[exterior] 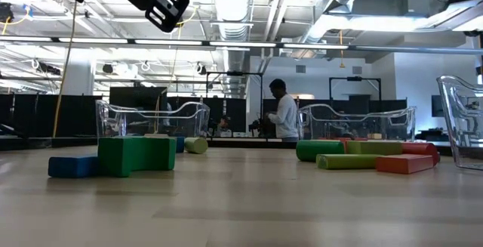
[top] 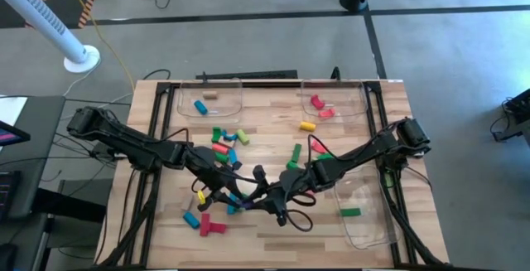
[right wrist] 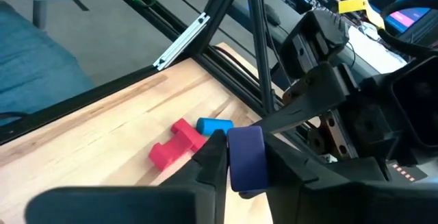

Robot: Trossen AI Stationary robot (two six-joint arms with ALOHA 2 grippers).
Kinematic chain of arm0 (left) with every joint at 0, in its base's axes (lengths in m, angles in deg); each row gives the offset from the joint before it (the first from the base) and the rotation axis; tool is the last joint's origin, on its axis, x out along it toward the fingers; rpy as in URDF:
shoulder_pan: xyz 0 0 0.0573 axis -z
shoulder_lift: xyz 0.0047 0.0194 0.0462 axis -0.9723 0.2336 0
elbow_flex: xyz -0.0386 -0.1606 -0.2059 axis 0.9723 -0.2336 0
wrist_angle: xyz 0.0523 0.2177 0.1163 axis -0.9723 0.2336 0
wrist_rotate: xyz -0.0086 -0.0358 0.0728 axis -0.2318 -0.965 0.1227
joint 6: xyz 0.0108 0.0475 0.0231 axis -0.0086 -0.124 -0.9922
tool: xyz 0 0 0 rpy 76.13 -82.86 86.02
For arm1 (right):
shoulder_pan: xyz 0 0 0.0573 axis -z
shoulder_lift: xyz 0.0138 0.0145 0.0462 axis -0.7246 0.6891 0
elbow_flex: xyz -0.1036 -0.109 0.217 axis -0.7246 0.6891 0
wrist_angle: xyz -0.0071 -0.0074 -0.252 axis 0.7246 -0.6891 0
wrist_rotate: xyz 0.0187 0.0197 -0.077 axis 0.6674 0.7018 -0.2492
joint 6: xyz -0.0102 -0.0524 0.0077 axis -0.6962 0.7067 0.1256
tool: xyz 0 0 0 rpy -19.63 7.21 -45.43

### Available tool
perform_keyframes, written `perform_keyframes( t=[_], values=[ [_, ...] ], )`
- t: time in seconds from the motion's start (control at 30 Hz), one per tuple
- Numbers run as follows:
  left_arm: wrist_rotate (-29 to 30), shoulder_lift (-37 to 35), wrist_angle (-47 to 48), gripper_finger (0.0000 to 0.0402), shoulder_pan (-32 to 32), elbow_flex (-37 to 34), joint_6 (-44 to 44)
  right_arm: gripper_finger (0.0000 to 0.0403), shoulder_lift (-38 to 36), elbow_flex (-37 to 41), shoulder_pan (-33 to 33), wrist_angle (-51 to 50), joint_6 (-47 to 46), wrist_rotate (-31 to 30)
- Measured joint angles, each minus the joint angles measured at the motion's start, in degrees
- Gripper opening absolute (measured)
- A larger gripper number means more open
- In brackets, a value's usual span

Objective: Sort blocks by size
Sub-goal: Put the blue rectangular block into the bottom transparent bin

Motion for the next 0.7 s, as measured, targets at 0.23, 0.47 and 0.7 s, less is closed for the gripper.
perform_keyframes(
  t=[0.23, 0.47, 0.7],
  values=[
    [0.4, 0.0, 0.5, 0.0123, 0.0, 0.0, 0.4, 0.0093, 0.0, 0.0, -0.8, -0.8, -0.6, -1.1],
    [0.5, -1.4, 2.5, 0.0124, 0.0, 0.0, 0.2, 0.0091, -0.3, -0.1, -2.2, -6.4, -3.4, -5.6],
    [3.3, -7.6, 11.6, 0.0125, 0.4, 0.0, -2.3, 0.0091, -4.3, -0.1, -5.2, -17.2, -8.8, -16.2]
  ],
)
